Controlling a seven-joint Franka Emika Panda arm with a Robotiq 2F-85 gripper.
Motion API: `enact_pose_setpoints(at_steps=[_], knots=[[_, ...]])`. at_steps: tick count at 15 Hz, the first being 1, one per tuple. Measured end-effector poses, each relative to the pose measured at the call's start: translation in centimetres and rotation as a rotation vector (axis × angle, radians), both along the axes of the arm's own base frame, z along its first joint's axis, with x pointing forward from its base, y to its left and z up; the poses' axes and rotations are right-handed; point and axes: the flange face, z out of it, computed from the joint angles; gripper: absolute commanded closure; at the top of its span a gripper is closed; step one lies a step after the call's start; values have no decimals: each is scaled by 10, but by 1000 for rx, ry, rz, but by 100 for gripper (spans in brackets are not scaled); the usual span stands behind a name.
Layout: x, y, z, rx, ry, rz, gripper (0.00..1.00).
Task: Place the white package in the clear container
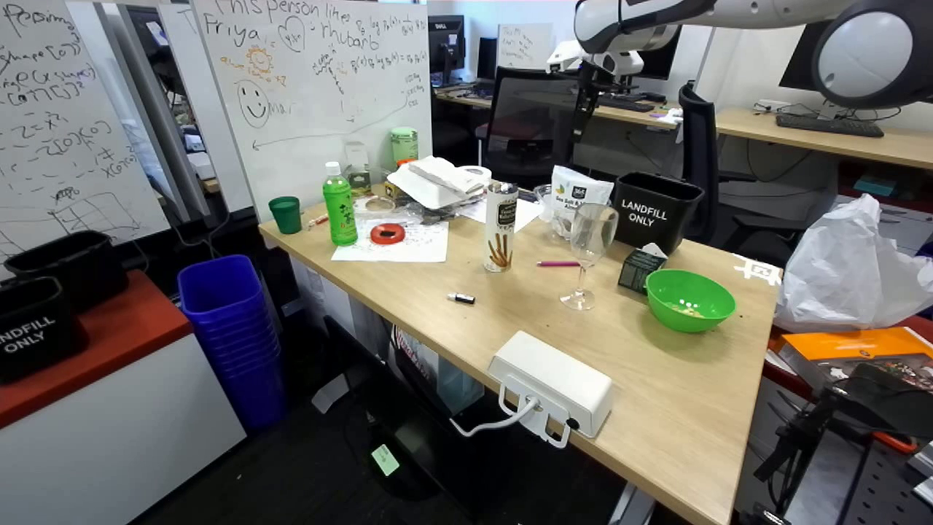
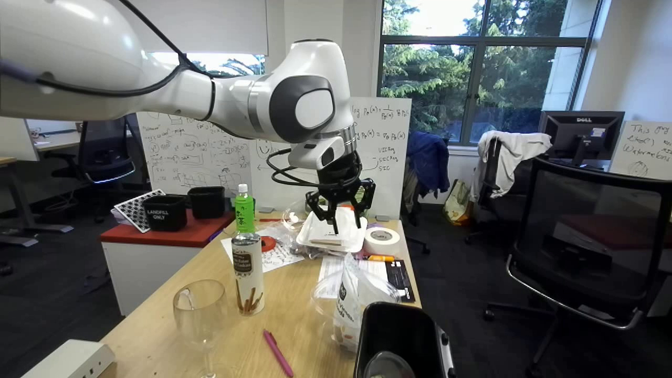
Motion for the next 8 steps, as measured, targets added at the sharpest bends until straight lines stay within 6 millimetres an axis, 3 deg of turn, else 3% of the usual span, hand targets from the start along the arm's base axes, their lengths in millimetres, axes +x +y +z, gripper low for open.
enact_pose_setpoints(at_steps=[5,6,8], knots=[[0,0,0,0,0,0,51],[0,0,0,0,1,0,26],[0,0,0,0,0,0,18]])
